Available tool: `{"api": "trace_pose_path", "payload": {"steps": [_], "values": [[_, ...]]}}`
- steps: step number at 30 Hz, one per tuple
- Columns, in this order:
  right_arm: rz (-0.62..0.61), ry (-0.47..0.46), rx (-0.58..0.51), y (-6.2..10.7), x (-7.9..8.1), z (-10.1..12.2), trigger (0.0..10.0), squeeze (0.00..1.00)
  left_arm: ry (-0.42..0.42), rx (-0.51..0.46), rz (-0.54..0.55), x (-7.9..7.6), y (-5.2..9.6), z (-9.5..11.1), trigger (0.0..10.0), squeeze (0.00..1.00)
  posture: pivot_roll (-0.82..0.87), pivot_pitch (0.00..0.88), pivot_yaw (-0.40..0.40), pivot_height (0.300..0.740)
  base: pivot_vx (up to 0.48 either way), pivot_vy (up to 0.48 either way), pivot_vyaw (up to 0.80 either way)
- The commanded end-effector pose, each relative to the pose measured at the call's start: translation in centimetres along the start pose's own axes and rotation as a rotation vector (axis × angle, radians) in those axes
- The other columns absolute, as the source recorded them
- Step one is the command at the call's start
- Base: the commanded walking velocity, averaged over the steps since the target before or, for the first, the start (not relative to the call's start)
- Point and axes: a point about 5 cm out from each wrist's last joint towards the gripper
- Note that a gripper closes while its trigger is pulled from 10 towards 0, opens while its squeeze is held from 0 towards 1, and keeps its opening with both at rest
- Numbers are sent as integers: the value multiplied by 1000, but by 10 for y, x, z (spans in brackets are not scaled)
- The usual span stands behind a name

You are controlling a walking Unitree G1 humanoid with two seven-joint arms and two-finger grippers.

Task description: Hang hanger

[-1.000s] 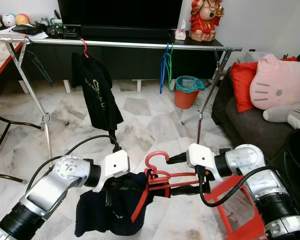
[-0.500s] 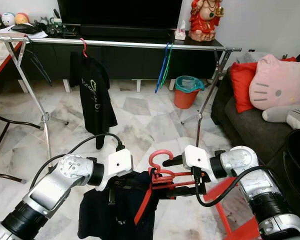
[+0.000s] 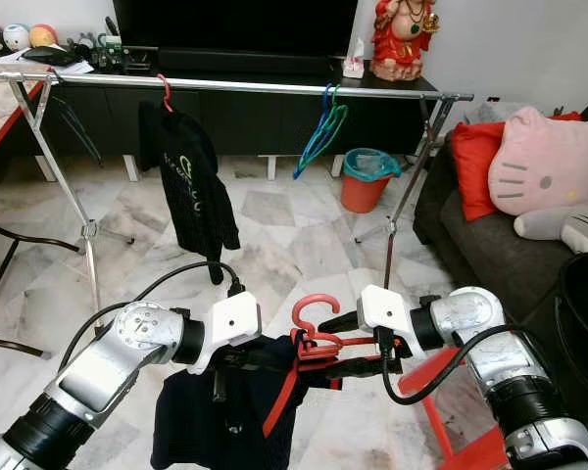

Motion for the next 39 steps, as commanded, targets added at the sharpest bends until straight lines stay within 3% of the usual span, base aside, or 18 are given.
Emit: {"api": "trace_pose_path", "payload": {"steps": [1,39], "values": [[15,17,-4,1,-3,4,0,0,-68,-30,-19,-2,-2,16,10000,0,-9,0,-124,740,0,0,0],[42,9,0,-5,1,3,0,0,-79,-42,-4,0,-1,20,10000,0,-6,0,-130,740,0,0,0]]}}
Point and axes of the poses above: a point about 5 cm out from each wrist's last joint towards the gripper, its own y axis pointing back from the gripper into the wrist, its own z axis along the axis of the wrist's last joint, x = y × z, and after that the axes turned 4 degrees about y, right-handed
